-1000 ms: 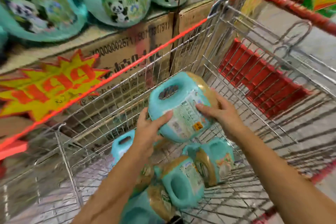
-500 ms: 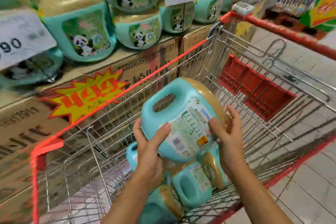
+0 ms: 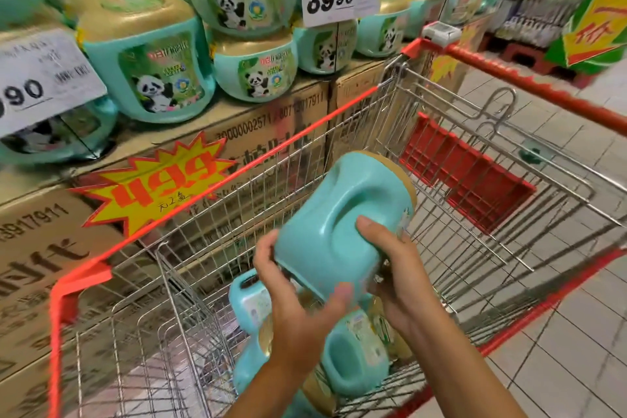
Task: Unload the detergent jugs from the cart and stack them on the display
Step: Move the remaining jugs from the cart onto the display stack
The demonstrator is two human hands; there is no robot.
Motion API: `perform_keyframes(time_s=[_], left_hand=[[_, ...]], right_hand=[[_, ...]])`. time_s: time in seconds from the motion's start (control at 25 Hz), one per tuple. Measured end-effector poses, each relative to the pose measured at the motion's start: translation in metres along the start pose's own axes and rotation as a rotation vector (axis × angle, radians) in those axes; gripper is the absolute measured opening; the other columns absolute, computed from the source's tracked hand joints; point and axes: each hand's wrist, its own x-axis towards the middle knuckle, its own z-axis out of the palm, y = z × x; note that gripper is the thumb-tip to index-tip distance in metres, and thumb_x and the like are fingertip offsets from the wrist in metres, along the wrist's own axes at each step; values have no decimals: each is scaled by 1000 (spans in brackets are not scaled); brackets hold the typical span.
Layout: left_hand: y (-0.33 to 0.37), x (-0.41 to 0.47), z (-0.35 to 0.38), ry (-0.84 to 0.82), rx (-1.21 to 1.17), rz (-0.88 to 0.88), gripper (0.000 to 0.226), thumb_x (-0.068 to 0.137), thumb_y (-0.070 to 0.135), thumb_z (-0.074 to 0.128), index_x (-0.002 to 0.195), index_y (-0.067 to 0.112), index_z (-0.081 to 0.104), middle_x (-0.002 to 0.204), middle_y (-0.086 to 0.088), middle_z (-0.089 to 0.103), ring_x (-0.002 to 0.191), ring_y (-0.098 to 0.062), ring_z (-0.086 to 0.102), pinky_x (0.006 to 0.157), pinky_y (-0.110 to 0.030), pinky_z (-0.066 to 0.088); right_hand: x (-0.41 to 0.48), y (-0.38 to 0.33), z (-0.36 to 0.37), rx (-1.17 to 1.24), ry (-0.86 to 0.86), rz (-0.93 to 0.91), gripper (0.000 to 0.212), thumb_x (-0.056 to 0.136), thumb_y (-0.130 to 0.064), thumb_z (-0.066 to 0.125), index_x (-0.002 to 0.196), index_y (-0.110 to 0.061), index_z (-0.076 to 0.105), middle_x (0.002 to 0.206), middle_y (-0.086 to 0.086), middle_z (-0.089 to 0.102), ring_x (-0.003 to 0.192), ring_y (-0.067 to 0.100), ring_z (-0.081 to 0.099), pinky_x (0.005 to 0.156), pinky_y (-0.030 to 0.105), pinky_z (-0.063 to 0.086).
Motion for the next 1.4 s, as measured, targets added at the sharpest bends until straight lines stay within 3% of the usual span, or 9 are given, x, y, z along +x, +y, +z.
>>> perform_keyframes(time_s=[0.08,0.2,0.4,0.56,0.68,0.88,1.0,1.12,1.4], left_hand=[[1,15,-12,-7,-135,-104,65,69,43,71,126,23,47,120,11,56,104,-1,58,87,-26,47],[4,39,-28,-144,-229,-361,91,56,67,76,131,19,52,122,1,66,108,-12,64,87,-30,52],[-5,35,-27,-207,-543,-696,113,22,49,98,121,12,57,96,-5,77,84,-17,74,64,-30,59],[-8,30,-17,-94,-467,-531,119,40,49,94,144,25,41,133,-2,62,118,-21,62,89,-40,54],[-4,31,-14,28,-264,-397,99,44,33,92,132,44,47,124,11,66,109,-14,67,78,-33,58],[11,33,-40,82,-219,-343,84,59,40,87,134,41,47,123,1,63,95,-15,71,67,-27,58],[17,36,-55,5,-409,-441,77,69,34,79,138,20,48,116,-10,71,95,-23,72,69,-32,59],[34,32,-74,27,-393,-363,94,52,46,92,135,30,49,119,-7,70,102,-26,70,72,-35,59],[78,0,-137,349,-300,-84,89,55,49,90,132,28,53,122,-9,68,106,-28,69,75,-36,58]], right_hand=[[3,-3,-9,-28,-10,-70,70,61,-26,76,126,-10,57,102,7,71,78,15,70,57,27,54],[10,-8,-25,-42,-137,-133,81,54,-27,79,125,-1,54,109,18,66,91,28,66,72,37,57],[13,-15,-28,-219,-262,-117,62,60,-36,75,115,-9,64,101,8,72,88,23,68,75,34,55],[-2,-30,-22,-355,-204,-168,41,81,-54,56,109,-28,71,105,-8,73,91,9,70,67,18,53],[-13,-17,-2,-580,-21,-294,54,66,-65,67,109,-33,61,101,-8,70,89,11,69,71,28,57],[5,-10,7,-260,208,-320,23,88,-29,66,87,-7,58,70,10,54,62,25,53,60,40,43],[11,-6,10,-103,82,-282,31,83,-34,61,82,-3,57,61,8,43,55,21,40,55,35,34],[9,5,33,-45,-43,-277,40,81,-37,61,85,2,55,61,10,42,55,21,39,53,34,34],[1,19,120,-163,-443,-275,26,73,-35,77,79,-14,63,73,9,53,66,20,50,60,31,43]])
